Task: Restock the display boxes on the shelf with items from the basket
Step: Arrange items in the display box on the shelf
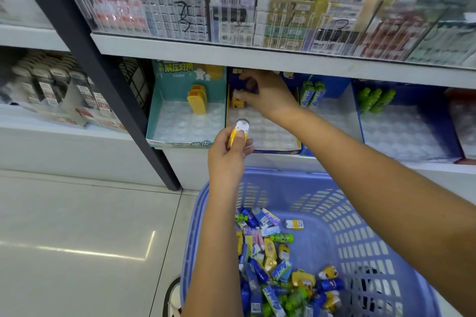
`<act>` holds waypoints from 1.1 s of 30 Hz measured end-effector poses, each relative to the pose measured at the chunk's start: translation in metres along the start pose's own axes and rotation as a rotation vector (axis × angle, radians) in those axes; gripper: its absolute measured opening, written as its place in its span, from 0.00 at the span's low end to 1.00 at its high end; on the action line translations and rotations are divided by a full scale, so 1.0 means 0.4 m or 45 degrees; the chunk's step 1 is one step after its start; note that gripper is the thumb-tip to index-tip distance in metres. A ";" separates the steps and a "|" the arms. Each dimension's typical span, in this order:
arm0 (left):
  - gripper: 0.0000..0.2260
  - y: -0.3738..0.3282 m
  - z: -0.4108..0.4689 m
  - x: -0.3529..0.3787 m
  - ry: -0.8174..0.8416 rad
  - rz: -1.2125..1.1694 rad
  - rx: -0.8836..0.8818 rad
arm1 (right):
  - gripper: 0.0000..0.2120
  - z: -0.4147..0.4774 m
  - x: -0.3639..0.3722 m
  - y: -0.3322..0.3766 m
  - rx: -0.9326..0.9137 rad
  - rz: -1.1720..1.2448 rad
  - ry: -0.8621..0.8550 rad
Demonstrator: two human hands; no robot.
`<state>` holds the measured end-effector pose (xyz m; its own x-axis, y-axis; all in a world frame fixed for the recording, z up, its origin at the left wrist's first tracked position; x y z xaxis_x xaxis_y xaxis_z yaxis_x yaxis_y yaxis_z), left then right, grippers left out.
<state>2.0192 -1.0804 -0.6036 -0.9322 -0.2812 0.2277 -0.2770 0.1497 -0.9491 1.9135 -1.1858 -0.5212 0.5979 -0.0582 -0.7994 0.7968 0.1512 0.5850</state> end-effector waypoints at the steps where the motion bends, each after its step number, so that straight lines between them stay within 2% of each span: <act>1: 0.06 -0.010 -0.001 0.001 -0.012 -0.019 0.037 | 0.17 -0.037 -0.007 -0.005 0.052 0.221 0.024; 3: 0.06 -0.024 0.002 0.002 -0.036 -0.063 0.089 | 0.10 -0.117 0.016 -0.001 0.099 0.579 0.248; 4: 0.07 -0.027 0.003 0.001 -0.047 -0.080 0.099 | 0.10 -0.145 0.021 0.001 0.077 0.636 0.312; 5: 0.08 -0.027 0.003 0.002 -0.055 -0.091 0.097 | 0.10 -0.158 0.017 -0.004 0.064 0.641 0.312; 7: 0.12 -0.028 -0.005 0.002 -0.080 -0.013 0.122 | 0.12 -0.148 -0.009 -0.024 0.067 0.618 0.182; 10: 0.19 -0.058 -0.022 0.015 -0.090 0.499 0.341 | 0.11 -0.090 -0.061 -0.053 0.094 0.490 -0.151; 12: 0.20 -0.054 -0.030 0.057 0.022 0.986 0.453 | 0.11 -0.048 -0.078 -0.054 0.054 0.323 -0.282; 14: 0.20 -0.018 -0.040 0.096 0.187 1.333 0.450 | 0.11 -0.019 -0.057 -0.044 -0.007 0.209 -0.270; 16: 0.20 0.007 -0.052 0.109 0.280 1.484 0.424 | 0.11 -0.005 -0.018 -0.029 -0.108 0.058 -0.186; 18: 0.21 0.008 -0.052 0.110 0.315 1.533 0.433 | 0.11 -0.001 0.014 -0.021 -0.177 -0.056 -0.105; 25: 0.20 0.001 -0.039 0.111 0.380 1.592 0.450 | 0.13 0.006 0.055 0.007 -0.243 -0.132 -0.028; 30: 0.21 0.007 -0.032 0.105 0.389 1.576 0.476 | 0.12 0.006 0.054 -0.003 -0.203 -0.197 -0.054; 33: 0.21 0.009 -0.032 0.101 0.399 1.584 0.511 | 0.12 0.024 0.060 0.006 -0.205 -0.321 0.046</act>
<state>1.9774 -1.0792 -0.5950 -0.5417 0.0730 -0.8374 0.8231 -0.1558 -0.5461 1.9305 -1.1962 -0.5378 0.3769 -0.0788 -0.9229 0.8941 0.2913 0.3403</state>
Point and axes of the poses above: each hand's wrist, its own z-axis towards the middle knuckle, its own x-axis out of the palm, y = z × x, the point moved 10 cm from there along z, towards the middle knuckle, and after that the axes turned 5 degrees about -y, right-handed, at the moved point
